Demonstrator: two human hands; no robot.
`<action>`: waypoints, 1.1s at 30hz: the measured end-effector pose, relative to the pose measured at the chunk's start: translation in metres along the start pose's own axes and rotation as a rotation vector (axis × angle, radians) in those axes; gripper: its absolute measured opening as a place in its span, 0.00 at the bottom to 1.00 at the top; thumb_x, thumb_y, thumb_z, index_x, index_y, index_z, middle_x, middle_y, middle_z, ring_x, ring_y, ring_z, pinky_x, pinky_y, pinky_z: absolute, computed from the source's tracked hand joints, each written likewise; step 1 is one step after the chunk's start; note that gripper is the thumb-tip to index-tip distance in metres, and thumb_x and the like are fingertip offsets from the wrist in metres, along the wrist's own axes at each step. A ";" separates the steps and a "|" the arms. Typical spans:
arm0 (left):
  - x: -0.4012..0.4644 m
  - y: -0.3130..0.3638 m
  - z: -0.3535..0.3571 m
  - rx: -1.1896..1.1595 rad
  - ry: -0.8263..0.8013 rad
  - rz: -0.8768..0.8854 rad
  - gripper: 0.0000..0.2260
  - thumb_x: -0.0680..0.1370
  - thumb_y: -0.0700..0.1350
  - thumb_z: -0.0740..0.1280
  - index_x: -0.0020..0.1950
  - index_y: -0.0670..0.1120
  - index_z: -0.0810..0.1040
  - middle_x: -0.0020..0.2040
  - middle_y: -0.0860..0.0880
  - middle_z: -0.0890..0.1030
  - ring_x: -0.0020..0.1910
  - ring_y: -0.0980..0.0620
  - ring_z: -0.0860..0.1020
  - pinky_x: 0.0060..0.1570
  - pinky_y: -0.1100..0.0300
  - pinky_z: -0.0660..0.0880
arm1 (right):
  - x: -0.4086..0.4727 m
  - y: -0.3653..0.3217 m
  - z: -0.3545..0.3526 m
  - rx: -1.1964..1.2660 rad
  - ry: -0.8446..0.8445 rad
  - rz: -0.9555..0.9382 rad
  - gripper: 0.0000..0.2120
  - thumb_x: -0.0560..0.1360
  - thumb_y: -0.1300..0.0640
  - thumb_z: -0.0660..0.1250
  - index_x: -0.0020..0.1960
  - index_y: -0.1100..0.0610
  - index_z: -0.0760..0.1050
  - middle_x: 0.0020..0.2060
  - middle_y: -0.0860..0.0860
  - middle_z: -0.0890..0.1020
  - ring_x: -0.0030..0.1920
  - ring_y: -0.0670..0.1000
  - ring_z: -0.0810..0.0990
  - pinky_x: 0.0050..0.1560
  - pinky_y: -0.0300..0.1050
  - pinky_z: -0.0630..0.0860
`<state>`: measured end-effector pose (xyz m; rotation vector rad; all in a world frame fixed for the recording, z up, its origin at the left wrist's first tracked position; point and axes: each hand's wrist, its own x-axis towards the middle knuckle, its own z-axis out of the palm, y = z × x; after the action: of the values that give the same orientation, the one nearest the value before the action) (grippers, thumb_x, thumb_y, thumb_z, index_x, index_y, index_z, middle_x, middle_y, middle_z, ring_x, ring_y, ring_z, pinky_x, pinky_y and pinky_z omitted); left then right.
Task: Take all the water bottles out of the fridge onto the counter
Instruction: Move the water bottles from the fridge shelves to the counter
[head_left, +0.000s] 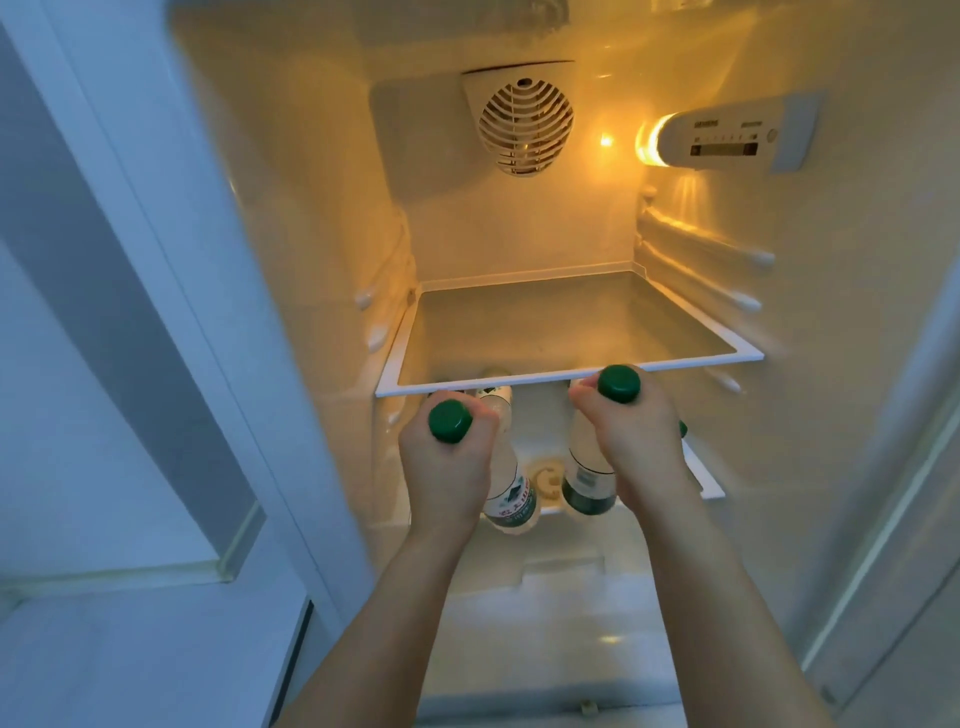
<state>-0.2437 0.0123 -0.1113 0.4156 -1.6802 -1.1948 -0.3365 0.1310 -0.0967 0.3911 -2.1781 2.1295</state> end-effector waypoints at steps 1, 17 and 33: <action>-0.001 0.003 -0.005 0.007 -0.002 0.002 0.05 0.72 0.34 0.69 0.37 0.40 0.79 0.34 0.42 0.79 0.36 0.47 0.76 0.36 0.62 0.72 | -0.003 -0.005 0.000 -0.024 -0.035 -0.002 0.04 0.71 0.60 0.70 0.41 0.60 0.77 0.34 0.52 0.76 0.36 0.50 0.72 0.41 0.45 0.70; -0.066 0.047 -0.164 0.112 -0.185 -0.238 0.07 0.64 0.44 0.67 0.33 0.39 0.78 0.35 0.39 0.78 0.37 0.43 0.75 0.32 0.64 0.71 | -0.128 -0.073 0.039 -0.233 -0.406 0.055 0.08 0.68 0.59 0.72 0.45 0.61 0.78 0.38 0.58 0.78 0.39 0.54 0.74 0.41 0.47 0.69; -0.193 0.071 -0.396 0.303 0.235 -0.497 0.09 0.65 0.43 0.67 0.37 0.37 0.75 0.37 0.37 0.77 0.33 0.52 0.72 0.36 0.57 0.70 | -0.349 -0.100 0.141 -0.184 -0.994 0.065 0.06 0.70 0.61 0.72 0.42 0.64 0.79 0.34 0.53 0.78 0.36 0.50 0.73 0.36 0.43 0.68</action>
<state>0.2006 -0.0188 -0.1422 1.1699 -1.5991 -1.1790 0.0415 0.0368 -0.0838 1.6607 -2.8002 1.9328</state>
